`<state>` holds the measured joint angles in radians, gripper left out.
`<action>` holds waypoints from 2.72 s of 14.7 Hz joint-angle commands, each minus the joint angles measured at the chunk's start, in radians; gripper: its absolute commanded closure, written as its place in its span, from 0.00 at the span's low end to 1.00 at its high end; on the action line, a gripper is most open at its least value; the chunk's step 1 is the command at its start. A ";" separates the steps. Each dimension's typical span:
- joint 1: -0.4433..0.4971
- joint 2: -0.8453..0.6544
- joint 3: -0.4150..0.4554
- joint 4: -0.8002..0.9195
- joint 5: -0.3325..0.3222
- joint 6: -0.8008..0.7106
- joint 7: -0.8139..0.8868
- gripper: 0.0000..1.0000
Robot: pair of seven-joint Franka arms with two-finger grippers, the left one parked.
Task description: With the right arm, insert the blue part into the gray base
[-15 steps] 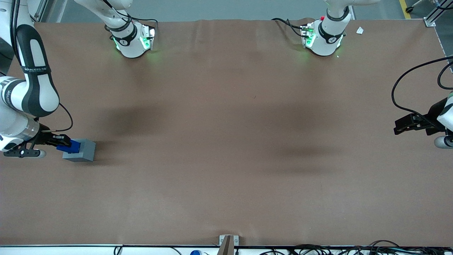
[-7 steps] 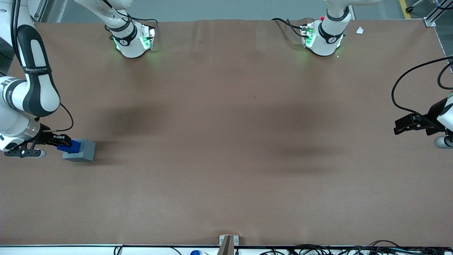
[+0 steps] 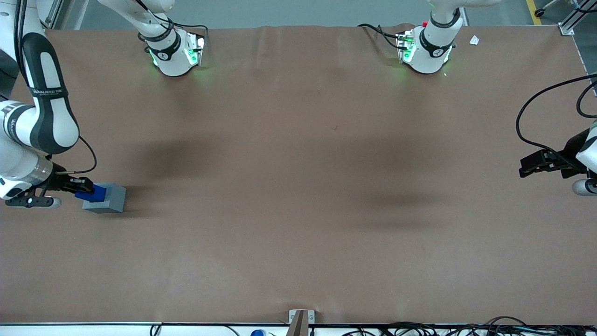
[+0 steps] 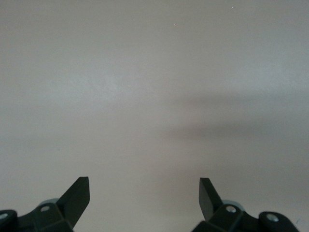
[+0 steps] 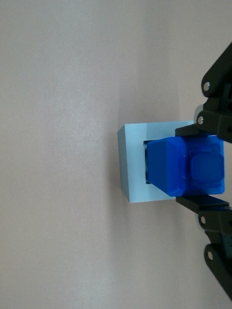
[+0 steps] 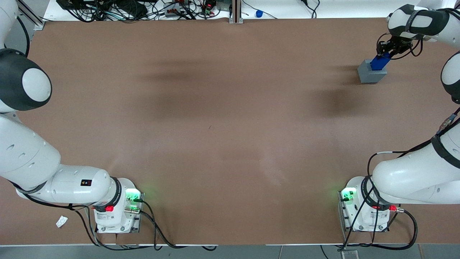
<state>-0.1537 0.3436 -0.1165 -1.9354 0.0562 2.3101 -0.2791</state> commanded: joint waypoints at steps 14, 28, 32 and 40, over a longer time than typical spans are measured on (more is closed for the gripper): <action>-0.012 -0.017 0.011 -0.005 0.010 0.009 0.001 0.98; -0.012 0.011 0.011 -0.005 0.010 0.014 -0.003 0.98; -0.014 0.021 0.011 -0.005 0.010 0.014 -0.002 0.98; -0.012 0.035 0.011 -0.002 0.010 0.014 -0.002 0.82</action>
<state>-0.1537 0.3765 -0.1163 -1.9302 0.0571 2.3154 -0.2790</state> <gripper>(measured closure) 0.493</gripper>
